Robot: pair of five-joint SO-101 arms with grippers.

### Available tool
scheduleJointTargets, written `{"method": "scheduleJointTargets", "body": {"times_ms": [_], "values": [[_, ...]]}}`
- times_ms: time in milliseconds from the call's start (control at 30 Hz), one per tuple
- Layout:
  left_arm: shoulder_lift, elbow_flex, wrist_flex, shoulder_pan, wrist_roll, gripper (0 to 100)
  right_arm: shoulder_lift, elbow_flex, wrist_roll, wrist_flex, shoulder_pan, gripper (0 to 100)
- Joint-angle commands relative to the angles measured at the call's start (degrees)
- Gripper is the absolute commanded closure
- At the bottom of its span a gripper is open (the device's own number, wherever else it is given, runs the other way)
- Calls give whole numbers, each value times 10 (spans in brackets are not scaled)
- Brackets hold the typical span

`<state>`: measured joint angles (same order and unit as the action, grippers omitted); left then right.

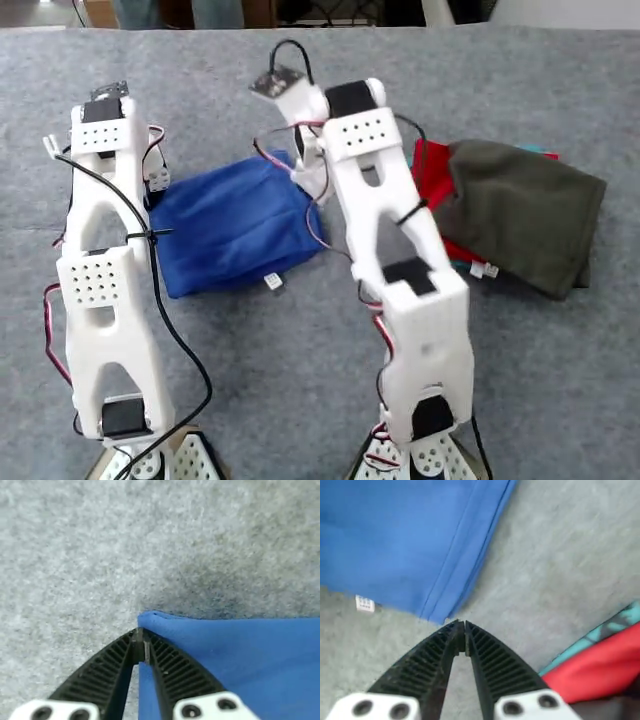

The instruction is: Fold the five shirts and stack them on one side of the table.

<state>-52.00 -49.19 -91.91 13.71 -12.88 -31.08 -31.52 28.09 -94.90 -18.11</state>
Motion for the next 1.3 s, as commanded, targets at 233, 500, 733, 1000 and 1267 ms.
{"method": "scheduleJointTargets", "body": {"times_ms": [233, 500, 733, 1000, 1267], "values": [[0, -25, -3, 0, 4, 968, 79, 319, -8, 250, -43, 985], [-35, -32, -2, 2, 4, 968, 83, 384, -4, 299, 35, 985], [-36, -32, -3, 1, 4, 967, 138, 314, -4, 224, 24, 985], [-34, -79, -35, 26, 0, 967, 226, 306, -7, 117, 18, 983], [-40, -128, -84, 100, -32, 948, 290, 307, -11, -4, -11, 983]]}}
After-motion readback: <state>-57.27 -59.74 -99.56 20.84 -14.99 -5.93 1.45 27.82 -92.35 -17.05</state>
